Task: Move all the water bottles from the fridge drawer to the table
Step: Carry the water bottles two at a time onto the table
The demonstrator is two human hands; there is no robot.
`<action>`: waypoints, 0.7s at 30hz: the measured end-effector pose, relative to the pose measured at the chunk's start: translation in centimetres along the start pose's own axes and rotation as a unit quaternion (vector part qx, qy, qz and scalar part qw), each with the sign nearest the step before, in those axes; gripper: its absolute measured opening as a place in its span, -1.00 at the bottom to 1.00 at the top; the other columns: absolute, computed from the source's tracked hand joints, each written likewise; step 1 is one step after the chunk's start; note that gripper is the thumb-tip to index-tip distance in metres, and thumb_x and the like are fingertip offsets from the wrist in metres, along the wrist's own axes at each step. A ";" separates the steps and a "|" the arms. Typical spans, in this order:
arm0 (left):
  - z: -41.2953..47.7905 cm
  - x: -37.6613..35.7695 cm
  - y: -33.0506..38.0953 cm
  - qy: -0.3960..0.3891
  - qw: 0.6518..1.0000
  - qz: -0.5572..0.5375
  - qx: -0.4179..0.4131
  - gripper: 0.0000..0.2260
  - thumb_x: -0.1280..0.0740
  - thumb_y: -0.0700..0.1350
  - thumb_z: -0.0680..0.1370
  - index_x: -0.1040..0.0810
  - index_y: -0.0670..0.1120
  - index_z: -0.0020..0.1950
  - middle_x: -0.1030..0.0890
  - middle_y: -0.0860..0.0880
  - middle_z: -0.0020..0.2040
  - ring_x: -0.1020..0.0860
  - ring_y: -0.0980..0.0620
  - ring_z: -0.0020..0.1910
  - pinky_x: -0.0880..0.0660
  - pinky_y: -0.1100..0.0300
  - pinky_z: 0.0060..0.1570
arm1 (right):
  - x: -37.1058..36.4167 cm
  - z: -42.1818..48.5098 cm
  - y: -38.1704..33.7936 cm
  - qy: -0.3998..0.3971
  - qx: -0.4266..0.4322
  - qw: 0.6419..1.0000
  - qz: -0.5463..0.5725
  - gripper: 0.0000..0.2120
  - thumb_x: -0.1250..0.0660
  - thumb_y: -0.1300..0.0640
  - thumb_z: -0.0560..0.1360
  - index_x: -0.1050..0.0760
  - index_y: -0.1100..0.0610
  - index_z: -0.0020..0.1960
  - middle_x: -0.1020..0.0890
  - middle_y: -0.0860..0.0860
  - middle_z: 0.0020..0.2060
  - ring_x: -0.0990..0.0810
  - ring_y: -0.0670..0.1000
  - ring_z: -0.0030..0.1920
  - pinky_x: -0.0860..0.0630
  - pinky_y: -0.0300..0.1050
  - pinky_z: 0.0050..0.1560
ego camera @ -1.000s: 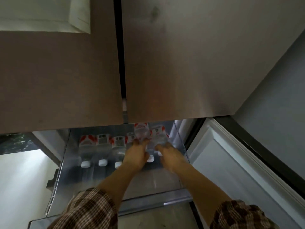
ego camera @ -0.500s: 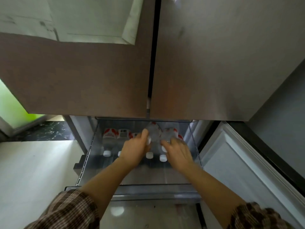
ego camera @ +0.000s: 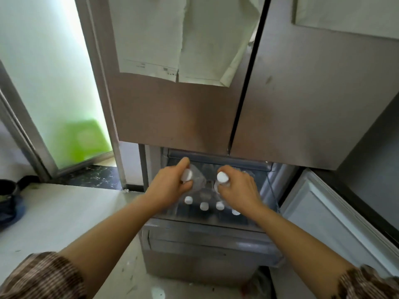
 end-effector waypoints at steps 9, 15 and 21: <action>-13.0 15.0 -3.7 0.161 0.984 0.006 0.072 -0.75 -0.40 -0.12 0.45 -0.32 -0.04 -0.06 -0.47 -0.03 -0.32 -0.42 -0.08 -0.34 -0.29 0.15 -0.36 | 0.6 -3.4 -17.0 -0.010 0.070 0.986 0.148 -0.76 -0.43 0.19 0.37 -0.57 0.00 0.01 -0.66 -0.05 -0.10 -0.60 0.01 -0.06 -0.48 -0.14 -0.11; -24.5 22.0 -8.4 0.183 0.971 0.033 0.149 -0.78 -0.38 -0.10 0.46 -0.36 -0.06 -0.04 -0.44 0.06 -0.39 -0.43 0.00 -0.37 -0.28 0.29 -0.43 | -4.1 -8.2 -29.2 -0.067 0.137 0.973 0.175 -0.67 -0.44 0.17 0.41 -0.55 0.02 0.16 -0.61 -0.03 -0.02 -0.58 0.00 -0.04 -0.51 -0.10 -0.03; -36.7 26.3 -14.7 0.166 0.952 0.059 0.252 -0.78 -0.37 -0.08 0.45 -0.37 -0.03 0.00 -0.58 -0.05 -0.21 -0.53 -0.10 -0.21 -0.38 0.12 -0.26 | -13.5 -13.5 -39.9 -0.180 0.206 0.953 0.131 -0.64 -0.44 0.11 0.39 -0.55 0.00 0.18 -0.62 -0.02 0.10 -0.58 0.03 -0.03 -0.49 -0.11 0.00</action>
Point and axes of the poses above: each hand's wrist, its own z-axis towards the middle knuckle, its own x-axis out of the back of the hand, y = z × x, the point moved 7 cm from there along z, towards the middle knuckle
